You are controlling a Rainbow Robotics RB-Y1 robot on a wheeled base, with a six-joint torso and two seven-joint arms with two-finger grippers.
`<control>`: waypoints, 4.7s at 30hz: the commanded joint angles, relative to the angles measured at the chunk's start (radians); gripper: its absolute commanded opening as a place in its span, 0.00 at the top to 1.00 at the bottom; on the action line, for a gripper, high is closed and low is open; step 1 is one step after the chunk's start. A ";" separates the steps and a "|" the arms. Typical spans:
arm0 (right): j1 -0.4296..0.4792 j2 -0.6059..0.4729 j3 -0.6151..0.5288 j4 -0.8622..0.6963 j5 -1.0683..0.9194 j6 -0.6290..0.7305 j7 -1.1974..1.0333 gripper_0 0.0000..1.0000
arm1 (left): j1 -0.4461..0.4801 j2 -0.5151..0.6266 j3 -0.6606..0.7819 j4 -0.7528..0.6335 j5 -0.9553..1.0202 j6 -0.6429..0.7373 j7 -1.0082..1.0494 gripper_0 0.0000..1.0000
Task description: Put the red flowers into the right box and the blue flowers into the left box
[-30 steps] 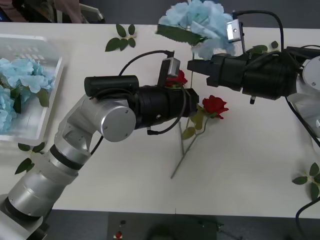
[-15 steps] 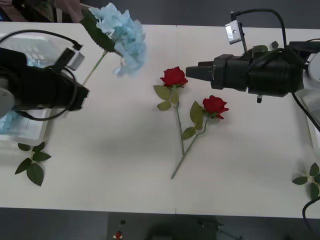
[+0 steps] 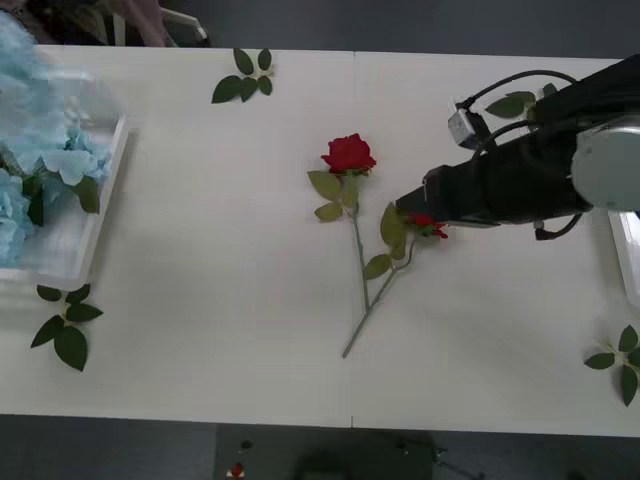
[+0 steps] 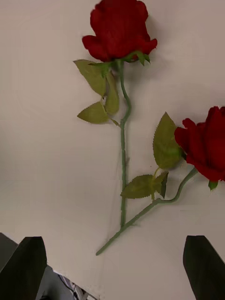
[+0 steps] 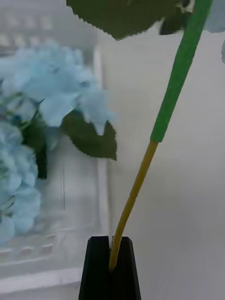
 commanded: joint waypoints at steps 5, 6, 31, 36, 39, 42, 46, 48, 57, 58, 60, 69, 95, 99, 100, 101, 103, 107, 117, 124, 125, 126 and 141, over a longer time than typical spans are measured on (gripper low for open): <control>-0.052 0.042 0.145 -0.050 0.219 0.038 -0.235 0.15 | -0.060 -0.132 0.044 0.186 0.069 0.052 -0.037 0.99; -0.052 0.051 0.148 -0.041 0.233 0.036 -0.242 0.14 | -0.061 -0.134 0.044 0.197 0.067 0.048 -0.040 0.99; -0.052 0.302 0.147 0.355 0.604 -0.081 -0.281 0.15 | -0.166 -0.091 0.047 0.387 0.275 0.035 -0.258 0.22; -0.053 0.311 0.148 0.403 0.592 -0.119 -0.264 0.15 | -0.227 -0.017 0.037 0.252 0.236 0.075 -0.256 0.23; -0.053 0.323 0.150 0.424 0.590 -0.139 -0.252 0.15 | -0.302 -0.029 -0.026 0.153 0.146 0.086 -0.249 0.22; -0.053 0.337 0.150 0.446 0.587 -0.153 -0.242 0.18 | -0.347 -0.111 -0.085 0.070 0.063 0.081 -0.241 0.22; -0.053 0.355 0.150 0.479 0.586 -0.185 -0.233 0.28 | -0.371 -0.252 -0.149 -0.039 -0.071 0.081 -0.238 0.22; -0.057 0.364 0.150 0.496 0.583 -0.197 -0.229 0.31 | -0.379 -0.304 -0.195 -0.082 -0.135 0.081 -0.238 0.23; -0.058 0.401 0.150 0.544 0.598 -0.228 -0.204 0.77 | -0.423 -0.503 -0.473 -0.220 -0.430 0.081 -0.238 0.23; -0.060 0.401 0.150 0.544 0.598 -0.228 -0.200 0.86 | -0.425 -0.511 -0.511 -0.243 -0.457 0.080 -0.236 0.22; -0.058 0.401 0.150 0.545 0.599 -0.228 -0.195 1.00 | -0.433 -0.523 -0.563 -0.269 -0.505 0.080 -0.235 0.22; -0.063 0.394 0.101 0.539 0.596 -0.226 -0.161 1.00 | -0.528 -0.603 -0.689 -0.209 -0.617 0.063 -0.223 0.23; -0.431 -0.298 0.022 0.588 0.234 0.080 0.347 1.00 | -0.857 -0.706 -0.804 0.354 -0.446 -0.031 -0.169 0.23; -0.520 -0.353 0.101 0.803 0.250 0.025 0.558 1.00 | -0.923 -0.727 -0.858 0.507 -0.376 -0.123 -0.115 0.22; -0.534 -0.363 0.131 0.841 0.250 0.004 0.592 1.00 | -0.936 -0.733 -0.870 0.533 -0.367 -0.141 -0.101 0.22; -0.549 -0.375 0.170 0.889 0.251 -0.028 0.632 1.00 | -0.954 -0.741 -0.887 0.564 -0.373 -0.164 -0.088 0.22; -0.555 -0.384 0.226 0.944 0.251 -0.091 0.667 1.00 | -0.986 -0.752 -0.908 0.601 -0.396 -0.176 -0.066 0.22; -0.560 -0.387 0.334 1.049 0.254 -0.219 0.681 1.00 | -1.043 -0.778 -0.944 0.665 -0.469 -0.175 0.012 0.22; -0.561 -0.301 0.466 1.314 0.286 -0.463 0.661 1.00 | -1.127 -0.790 -1.088 0.737 -0.566 -0.175 0.261 0.22; -0.561 -0.249 0.466 1.420 0.326 -0.550 0.630 1.00 | -1.196 -0.841 -1.120 0.840 -0.572 -0.175 0.325 0.22; -0.561 -0.249 0.466 1.421 0.326 -0.552 0.630 1.00 | -1.201 -0.847 -1.118 0.849 -0.574 -0.175 0.325 0.22; -0.561 -0.249 0.467 1.421 0.326 -0.555 0.629 0.89 | -1.206 -0.856 -1.120 0.863 -0.577 -0.178 0.325 0.22; -0.561 -0.303 0.466 1.265 0.053 -0.466 0.663 0.23 | -1.226 -0.907 -1.140 0.969 -0.615 -0.304 0.313 0.23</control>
